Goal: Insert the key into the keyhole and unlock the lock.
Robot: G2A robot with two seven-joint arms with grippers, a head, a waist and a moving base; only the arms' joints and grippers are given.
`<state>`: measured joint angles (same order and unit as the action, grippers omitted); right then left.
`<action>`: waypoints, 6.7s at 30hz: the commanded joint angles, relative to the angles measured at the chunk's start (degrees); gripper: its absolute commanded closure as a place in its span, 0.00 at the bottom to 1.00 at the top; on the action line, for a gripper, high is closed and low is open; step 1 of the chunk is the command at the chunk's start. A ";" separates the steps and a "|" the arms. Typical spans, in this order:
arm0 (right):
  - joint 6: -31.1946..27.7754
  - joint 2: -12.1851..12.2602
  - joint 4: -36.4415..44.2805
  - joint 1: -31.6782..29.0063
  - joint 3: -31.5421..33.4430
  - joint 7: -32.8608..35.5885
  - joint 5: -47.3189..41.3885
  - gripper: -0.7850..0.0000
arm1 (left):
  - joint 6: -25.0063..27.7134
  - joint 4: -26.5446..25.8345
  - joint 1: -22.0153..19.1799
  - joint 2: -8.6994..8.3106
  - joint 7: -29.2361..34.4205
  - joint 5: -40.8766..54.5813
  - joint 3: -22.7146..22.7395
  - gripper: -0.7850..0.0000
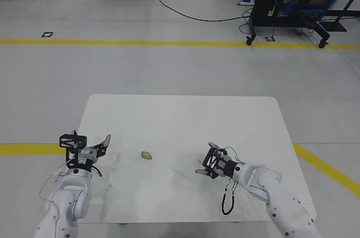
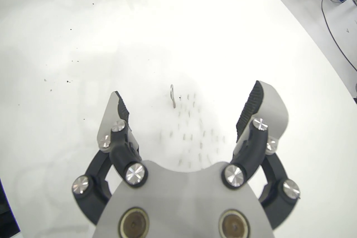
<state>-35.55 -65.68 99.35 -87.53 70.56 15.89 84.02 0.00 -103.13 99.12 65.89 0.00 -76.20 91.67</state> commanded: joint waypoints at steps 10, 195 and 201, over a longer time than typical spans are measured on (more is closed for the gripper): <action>0.49 -0.43 -4.49 3.89 -3.28 3.79 -1.66 0.52 | 0.00 0.00 0.00 0.00 0.00 0.00 0.00 0.00; -22.15 -6.64 -28.81 17.14 -14.70 -10.31 -72.08 1.00 | 52.89 26.83 -32.29 -0.21 36.64 80.33 -31.63 0.52; -22.34 -6.76 -28.54 17.20 -14.93 -9.11 -72.95 1.00 | 53.11 26.82 -32.24 -0.28 36.30 80.57 -31.77 0.60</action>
<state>-57.91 -72.42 70.77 -70.33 55.68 6.59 11.16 53.16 -76.34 66.89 65.62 36.37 4.33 59.91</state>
